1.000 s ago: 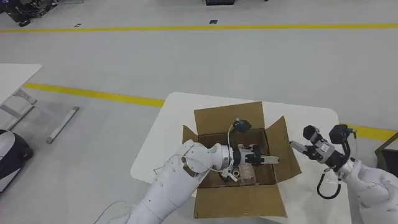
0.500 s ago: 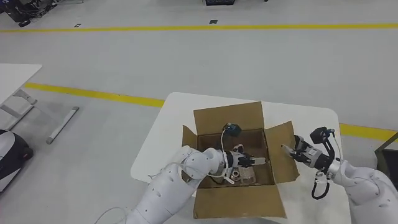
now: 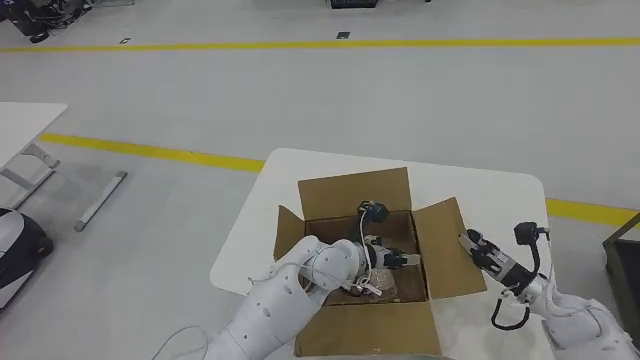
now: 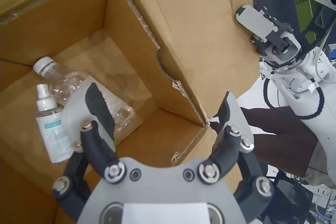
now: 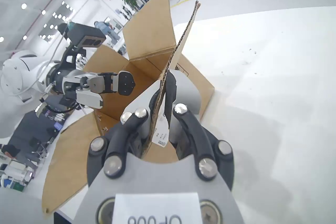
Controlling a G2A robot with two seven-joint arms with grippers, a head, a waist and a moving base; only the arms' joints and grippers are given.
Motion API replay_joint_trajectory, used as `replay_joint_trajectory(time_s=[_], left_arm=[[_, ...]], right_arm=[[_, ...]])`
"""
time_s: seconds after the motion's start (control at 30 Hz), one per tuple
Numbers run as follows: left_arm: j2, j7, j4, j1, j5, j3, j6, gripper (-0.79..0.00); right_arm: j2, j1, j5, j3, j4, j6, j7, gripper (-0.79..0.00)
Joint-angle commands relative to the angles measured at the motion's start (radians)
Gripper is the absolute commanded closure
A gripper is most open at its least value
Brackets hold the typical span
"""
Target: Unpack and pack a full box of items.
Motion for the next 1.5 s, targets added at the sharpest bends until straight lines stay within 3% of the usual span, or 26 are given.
replay_joint_trajectory(time_s=[0.0,0.2,0.7,1.23,1.47], left_arm=[[0.001,0.001,0.0,-0.001,0.002,0.002,0.005,-0.785],[0.003,0.006,-0.006,-0.003,0.002,0.003,0.008,-0.785],[0.004,0.008,-0.016,-0.003,0.001,0.004,0.003,-0.785],[0.004,0.008,-0.016,-0.003,0.001,0.004,0.003,-0.785],[0.004,0.008,-0.016,-0.003,0.001,0.004,0.003,-0.785]], right_arm=[[0.001,-0.013,0.015,0.005,-0.005,0.016,-0.009,0.0],[0.008,-0.069,0.04,0.029,-0.074,0.046,-0.015,0.0],[0.012,-0.073,0.014,0.037,-0.095,0.079,-0.006,0.0],[0.022,-0.319,0.123,0.141,-0.377,0.288,-0.187,0.0],[0.028,-0.372,0.149,0.169,-0.45,0.341,-0.138,0.0]])
